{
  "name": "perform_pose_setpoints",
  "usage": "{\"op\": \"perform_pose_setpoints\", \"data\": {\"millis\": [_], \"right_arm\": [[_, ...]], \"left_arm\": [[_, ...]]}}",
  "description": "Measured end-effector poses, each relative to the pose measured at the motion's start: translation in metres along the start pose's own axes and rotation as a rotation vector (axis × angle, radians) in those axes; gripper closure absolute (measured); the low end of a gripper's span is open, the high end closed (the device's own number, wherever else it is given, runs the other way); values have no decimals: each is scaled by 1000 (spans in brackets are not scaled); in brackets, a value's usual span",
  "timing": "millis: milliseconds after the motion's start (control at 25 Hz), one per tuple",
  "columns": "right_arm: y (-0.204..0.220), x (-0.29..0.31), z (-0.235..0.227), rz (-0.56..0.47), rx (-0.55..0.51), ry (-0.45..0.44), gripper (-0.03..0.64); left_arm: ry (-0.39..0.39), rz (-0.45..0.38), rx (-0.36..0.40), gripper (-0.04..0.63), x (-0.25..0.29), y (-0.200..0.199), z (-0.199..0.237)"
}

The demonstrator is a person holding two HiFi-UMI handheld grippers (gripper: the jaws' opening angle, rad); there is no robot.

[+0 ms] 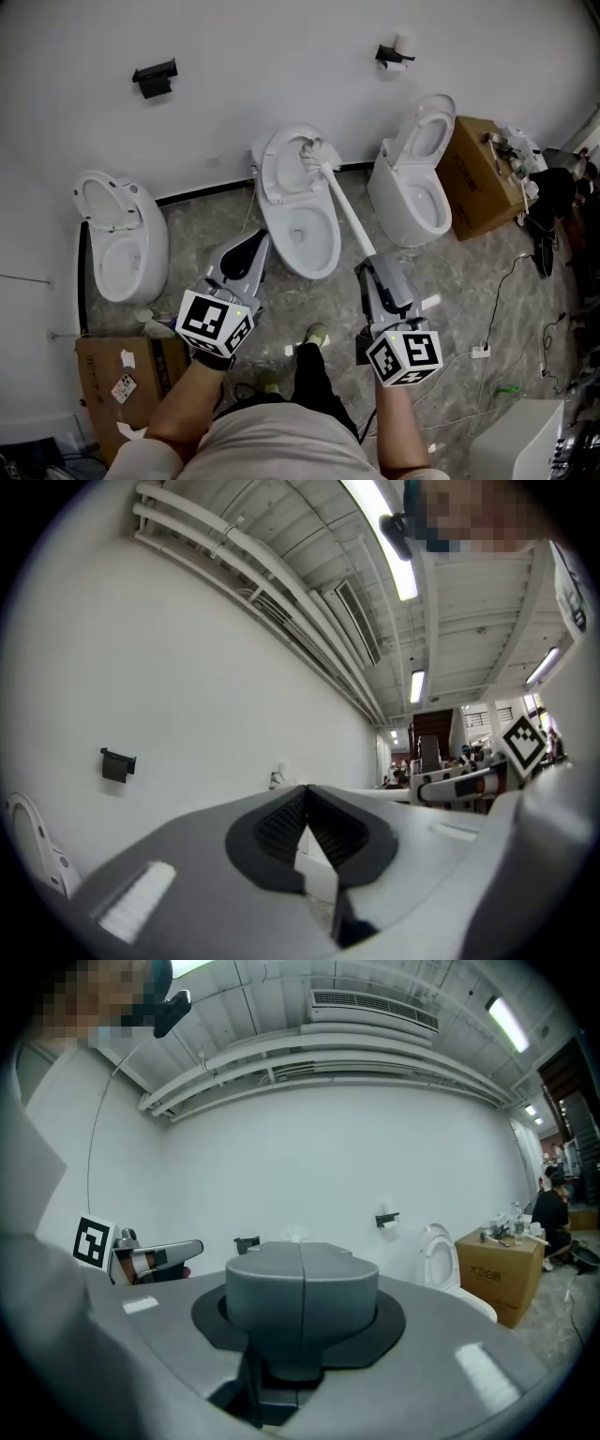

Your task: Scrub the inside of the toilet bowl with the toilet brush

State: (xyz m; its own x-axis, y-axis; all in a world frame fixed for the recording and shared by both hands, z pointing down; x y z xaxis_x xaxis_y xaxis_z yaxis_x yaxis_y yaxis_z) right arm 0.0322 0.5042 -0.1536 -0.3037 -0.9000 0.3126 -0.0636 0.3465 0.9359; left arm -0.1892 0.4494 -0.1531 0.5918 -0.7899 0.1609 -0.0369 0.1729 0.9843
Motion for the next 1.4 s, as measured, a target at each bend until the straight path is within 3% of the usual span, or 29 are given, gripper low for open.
{"op": "perform_pose_setpoints", "data": {"millis": [280, 760, 1040, 1400], "right_arm": [[0, 69, -44, 60, 1, -44, 459], [21, 189, -140, 195, -51, -118, 459], [73, 243, -164, 319, -6, -128, 459], [165, 311, -177, 468, 89, -16, 459]], "left_arm": [[-33, 13, 12, 589, 72, 6, 20], [-98, 88, -49, 589, 211, 35, 46], [-99, 159, -60, 589, 262, 74, 73], [-31, 243, -47, 589, 326, 161, 131]]}}
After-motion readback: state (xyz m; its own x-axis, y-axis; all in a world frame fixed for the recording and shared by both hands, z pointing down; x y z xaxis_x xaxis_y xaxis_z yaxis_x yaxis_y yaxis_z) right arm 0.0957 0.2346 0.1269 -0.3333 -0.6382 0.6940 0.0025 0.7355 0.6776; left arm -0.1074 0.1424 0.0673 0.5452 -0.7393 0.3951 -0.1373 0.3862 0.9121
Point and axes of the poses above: the fingertips, and each gripper's own axes: x forward along the fingers, z to its left, y out of its underside, the point moved 3 cm from there along -x, backward along the fingers, and after that the axes turned 13 degrees about z, right-handed, at the moved point
